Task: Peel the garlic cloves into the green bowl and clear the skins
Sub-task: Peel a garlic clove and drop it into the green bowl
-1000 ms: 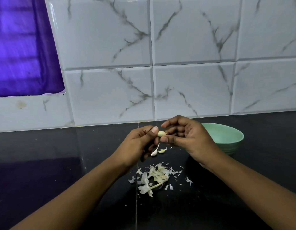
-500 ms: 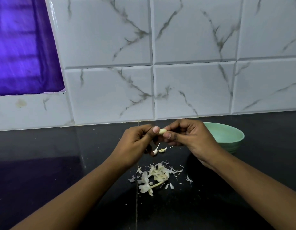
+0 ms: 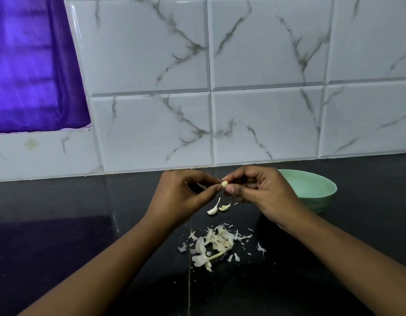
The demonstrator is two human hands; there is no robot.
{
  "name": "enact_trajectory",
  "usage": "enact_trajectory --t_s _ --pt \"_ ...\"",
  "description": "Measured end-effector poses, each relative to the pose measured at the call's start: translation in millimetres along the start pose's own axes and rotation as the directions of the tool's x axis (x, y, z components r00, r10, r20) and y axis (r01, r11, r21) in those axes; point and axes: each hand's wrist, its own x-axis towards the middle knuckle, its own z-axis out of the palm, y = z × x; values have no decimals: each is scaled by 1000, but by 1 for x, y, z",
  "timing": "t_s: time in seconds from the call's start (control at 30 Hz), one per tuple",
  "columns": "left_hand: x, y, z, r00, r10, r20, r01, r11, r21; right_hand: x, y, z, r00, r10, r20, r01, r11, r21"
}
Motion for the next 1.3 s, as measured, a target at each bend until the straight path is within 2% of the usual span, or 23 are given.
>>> enact_trajectory --t_s 0.27,0.47,0.7,0.93,1.13,1.3 --pt "-1 5 6 995 -88 -36 87 996 -13 -1 3 5 993 -104 -57 94 984 -153" --pt "-1 8 8 986 -160 -52 158 986 -51 -3 3 10 966 -237 -104 192 925 -327" --pt "-3 10 15 978 -187 -90 184 982 -38 -5 6 14 952 -280 -127 211 895 -393" --pt "-3 9 16 970 -219 -107 213 975 -60 -7 7 17 955 -260 -140 190 904 -384" --pt "-1 7 16 921 -389 19 372 863 -343 -7 6 17 981 -120 -156 78 965 -250" --pt "-2 8 18 896 -433 98 427 781 -455 -5 6 17 992 -28 -121 15 994 -106"
